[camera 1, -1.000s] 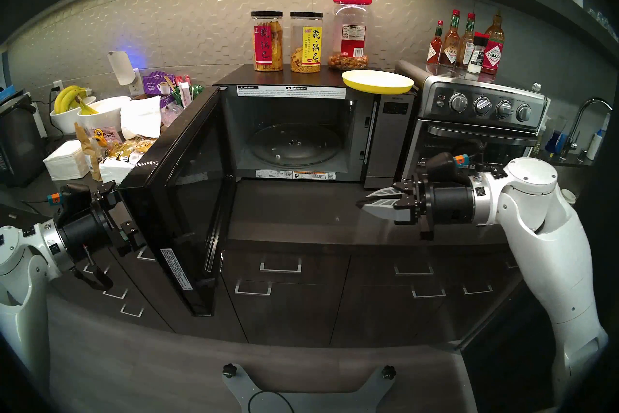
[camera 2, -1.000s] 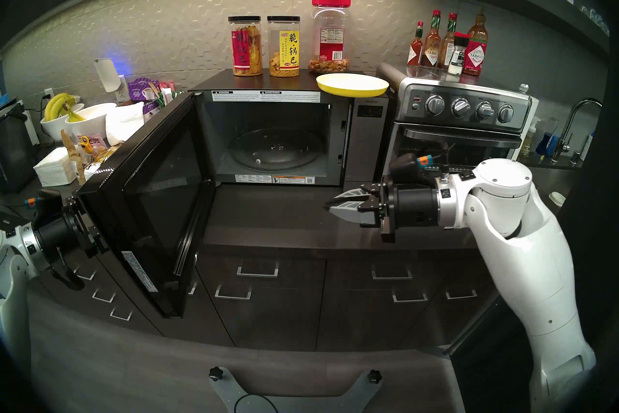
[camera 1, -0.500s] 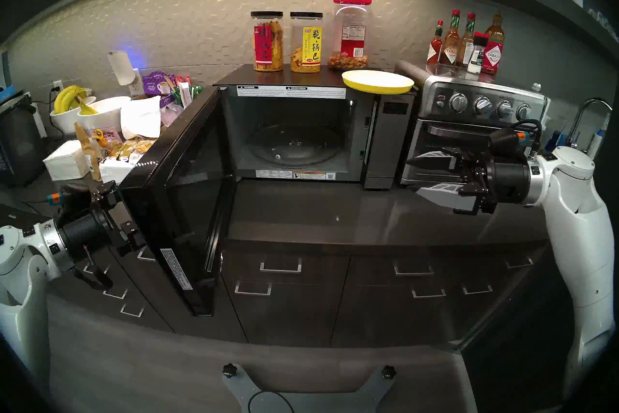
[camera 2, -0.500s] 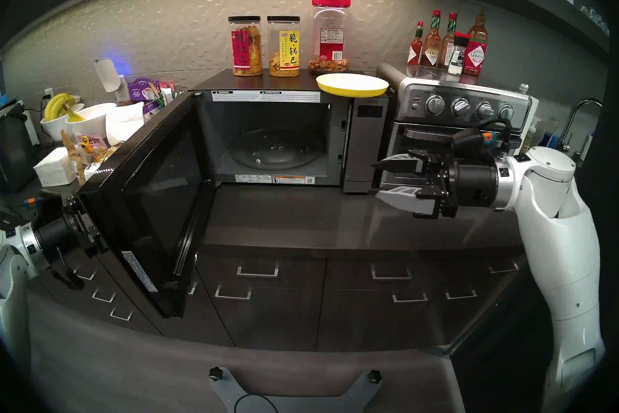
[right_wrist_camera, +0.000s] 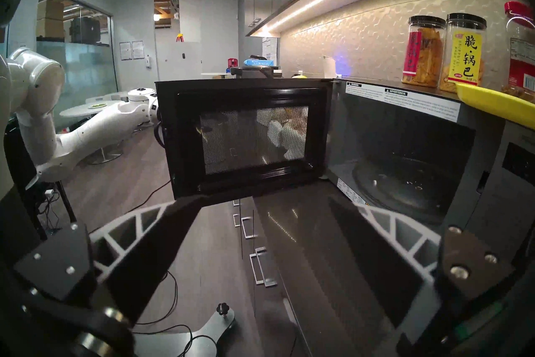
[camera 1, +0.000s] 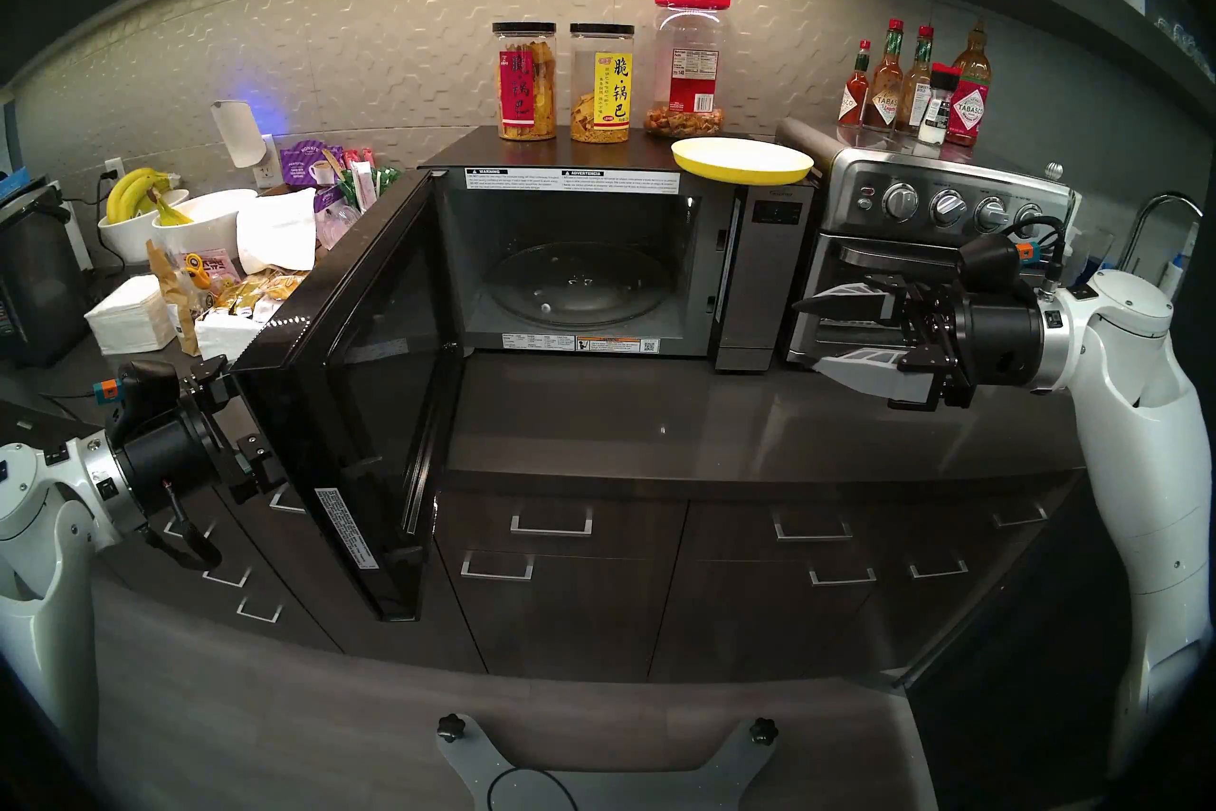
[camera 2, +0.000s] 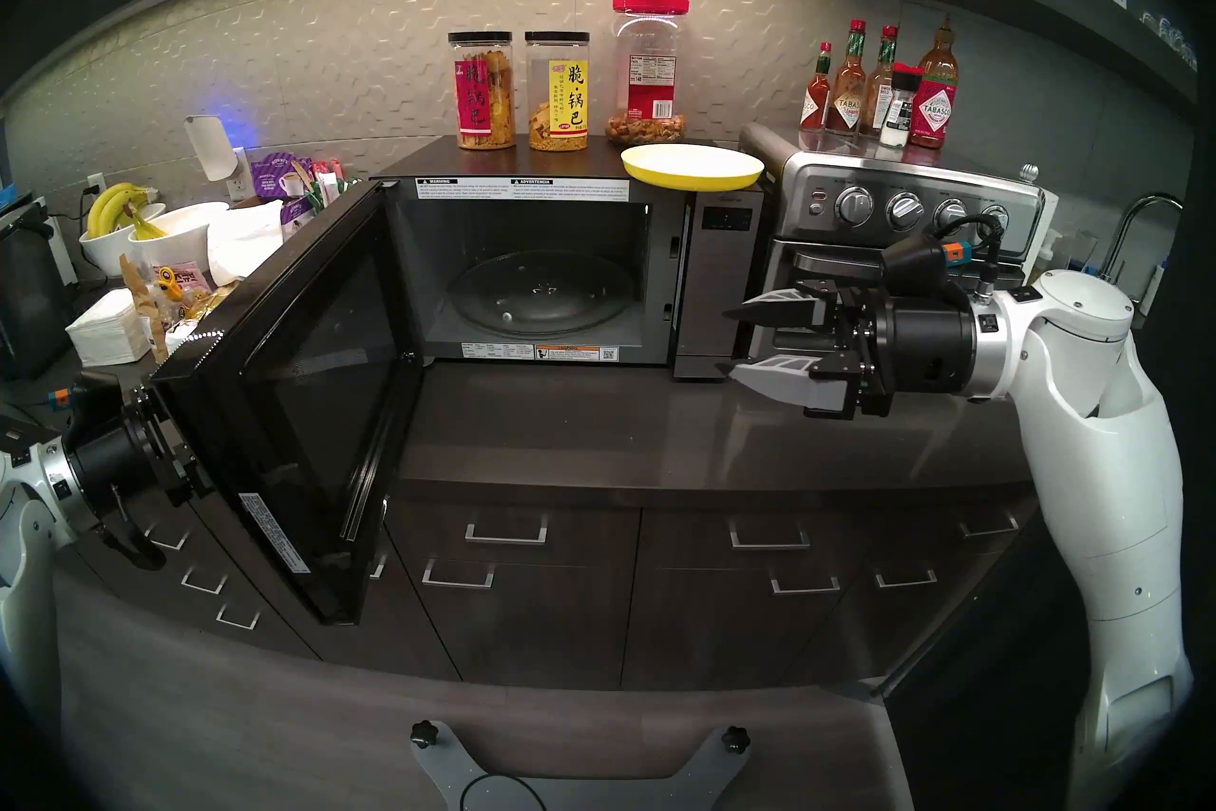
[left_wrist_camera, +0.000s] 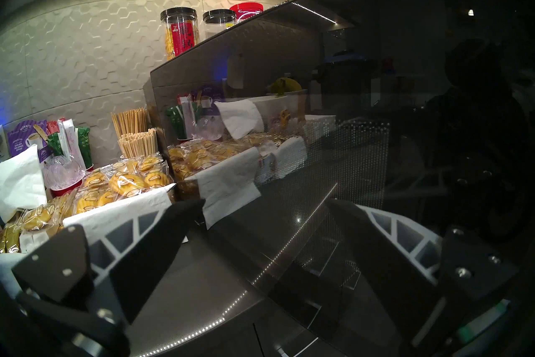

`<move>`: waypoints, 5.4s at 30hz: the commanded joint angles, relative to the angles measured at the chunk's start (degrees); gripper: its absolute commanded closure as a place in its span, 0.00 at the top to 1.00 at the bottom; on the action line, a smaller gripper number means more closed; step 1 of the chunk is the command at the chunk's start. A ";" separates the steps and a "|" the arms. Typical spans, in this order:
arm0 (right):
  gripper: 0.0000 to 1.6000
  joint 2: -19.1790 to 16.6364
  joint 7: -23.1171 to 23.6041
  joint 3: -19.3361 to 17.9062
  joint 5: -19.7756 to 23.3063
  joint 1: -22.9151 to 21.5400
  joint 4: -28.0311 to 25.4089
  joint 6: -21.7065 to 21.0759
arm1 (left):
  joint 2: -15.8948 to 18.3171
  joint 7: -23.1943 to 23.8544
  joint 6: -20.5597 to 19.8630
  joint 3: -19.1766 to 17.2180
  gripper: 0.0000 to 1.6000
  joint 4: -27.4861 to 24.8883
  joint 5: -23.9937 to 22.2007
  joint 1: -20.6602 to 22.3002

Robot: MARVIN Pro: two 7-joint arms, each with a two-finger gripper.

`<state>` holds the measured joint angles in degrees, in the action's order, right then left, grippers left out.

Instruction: Open the microwave, put the plate inside, and close the door

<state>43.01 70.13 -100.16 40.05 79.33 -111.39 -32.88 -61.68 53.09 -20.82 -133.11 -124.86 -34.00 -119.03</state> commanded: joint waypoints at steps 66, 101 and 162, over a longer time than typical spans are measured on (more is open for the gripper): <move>1.00 11.23 -21.01 17.80 -11.65 -39.80 16.87 -8.67 | -0.16 0.41 -0.11 -0.15 1.00 -0.38 0.29 0.40; 1.00 13.58 -8.01 27.23 -25.88 -56.78 32.98 -10.35 | -0.32 0.60 -0.22 -0.21 1.00 -0.44 0.46 0.52; 1.00 6.80 5.00 54.54 -18.38 -73.73 45.96 -2.01 | -0.53 0.83 -0.51 -0.34 1.00 -0.57 0.67 0.63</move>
<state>49.99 69.69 -45.85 20.67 8.16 -65.65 -35.49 -62.28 53.79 -21.24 -133.13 -124.82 -33.25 -118.34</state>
